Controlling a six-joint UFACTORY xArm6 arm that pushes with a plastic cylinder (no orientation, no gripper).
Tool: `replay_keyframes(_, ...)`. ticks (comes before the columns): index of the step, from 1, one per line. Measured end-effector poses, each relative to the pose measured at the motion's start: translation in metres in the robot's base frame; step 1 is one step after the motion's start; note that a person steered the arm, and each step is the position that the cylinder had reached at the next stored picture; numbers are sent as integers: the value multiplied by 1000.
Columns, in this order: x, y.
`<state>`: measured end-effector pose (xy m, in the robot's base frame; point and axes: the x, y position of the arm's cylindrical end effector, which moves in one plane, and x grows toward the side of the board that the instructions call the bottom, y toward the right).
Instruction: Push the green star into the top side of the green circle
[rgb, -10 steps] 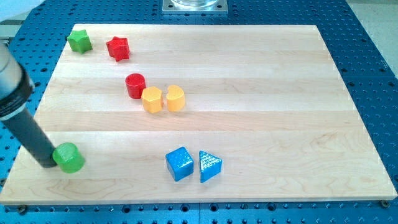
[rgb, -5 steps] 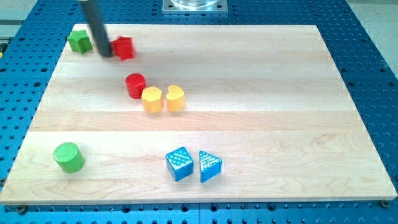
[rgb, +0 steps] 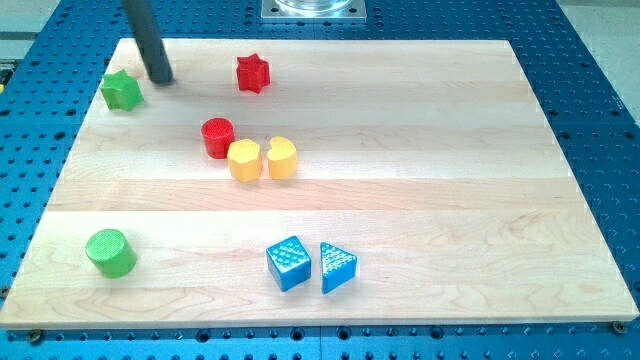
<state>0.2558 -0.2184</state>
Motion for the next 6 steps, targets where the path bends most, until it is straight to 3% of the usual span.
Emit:
replay_keyframes(1,14,-45)
replay_keyframes(2,95,-37)
replay_keyframes(3,123,-13)
replay_keyframes(4,201,-13)
replay_keyframes(5,198,-12)
replay_keyframes(6,173,-63)
